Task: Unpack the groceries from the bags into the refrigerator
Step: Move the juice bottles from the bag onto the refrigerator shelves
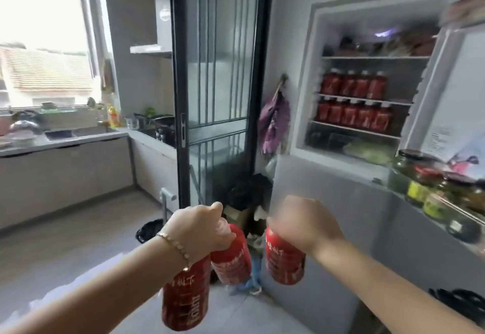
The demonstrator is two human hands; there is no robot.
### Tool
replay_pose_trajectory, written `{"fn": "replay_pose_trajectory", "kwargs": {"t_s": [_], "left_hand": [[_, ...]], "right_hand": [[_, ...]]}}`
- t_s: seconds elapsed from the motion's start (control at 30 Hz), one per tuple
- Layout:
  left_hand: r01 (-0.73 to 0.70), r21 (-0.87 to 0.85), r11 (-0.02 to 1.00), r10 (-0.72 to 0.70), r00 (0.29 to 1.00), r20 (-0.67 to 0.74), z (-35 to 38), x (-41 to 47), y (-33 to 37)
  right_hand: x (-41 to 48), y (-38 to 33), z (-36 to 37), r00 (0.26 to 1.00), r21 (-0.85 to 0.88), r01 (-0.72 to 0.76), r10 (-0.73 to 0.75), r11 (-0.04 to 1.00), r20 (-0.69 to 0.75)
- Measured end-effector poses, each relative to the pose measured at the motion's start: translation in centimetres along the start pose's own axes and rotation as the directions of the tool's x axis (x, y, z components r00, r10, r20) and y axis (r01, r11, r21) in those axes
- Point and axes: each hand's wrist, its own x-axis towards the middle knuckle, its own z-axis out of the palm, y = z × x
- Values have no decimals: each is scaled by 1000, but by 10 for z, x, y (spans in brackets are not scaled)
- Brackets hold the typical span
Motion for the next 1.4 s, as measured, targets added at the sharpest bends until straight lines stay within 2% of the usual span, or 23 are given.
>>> {"fn": "replay_pose_trajectory", "kwargs": {"t_s": [0.03,0.07,0.1,0.2,0.3,0.4,0.57,0.77,0.83,0.93,1.0,1.1,1.17,1.2,1.4], "left_hand": [[-115,64,991,114,993,26,5,19,7],[-246,48,968,242,967,77,6,55,17],[-204,-69,976,211,971,110,7,87,25],[-135,-267,954,137,991,-11,17,166,33],[-182,-357,916,172,983,-60,22,245,47],[-262,-338,904,253,965,-69,34,322,67],[-283,-336,898,278,958,-66,55,436,107],[-343,-357,869,321,939,-121,63,569,146],[-348,-366,863,317,937,-144,62,609,155],[-357,-371,857,321,934,-158,65,667,164],[-377,-367,850,331,925,-184,66,704,164],[-431,-377,820,362,900,-241,68,755,161],[-464,-379,801,380,882,-278,67,786,157],[-486,-368,793,397,870,-293,67,801,156],[-594,-330,734,508,802,-315,74,864,158]], "right_hand": [[20,9,-1,999,-9,-33,33,999,-18],[47,24,-2,996,-16,-75,75,997,-51],[70,37,-4,991,-24,-114,112,993,-68],[129,69,-16,975,-48,-196,190,979,-114],[183,106,-24,950,-63,-272,257,960,-179],[233,143,-32,925,-73,-336,314,939,-214],[314,216,-33,884,-43,-383,353,923,-306],[421,298,-54,849,-12,-472,450,882,-276],[456,322,-62,828,-13,-494,466,869,-310],[508,354,-75,783,-33,-520,461,854,-417],[541,370,-86,745,-42,-489,393,871,-539],[586,382,-110,611,8,-421,291,907,-736],[619,389,-125,522,88,-397,303,914,-797],[639,394,-129,507,122,-394,327,911,-798],[737,444,-117,619,243,-430,480,869,-621]]}}
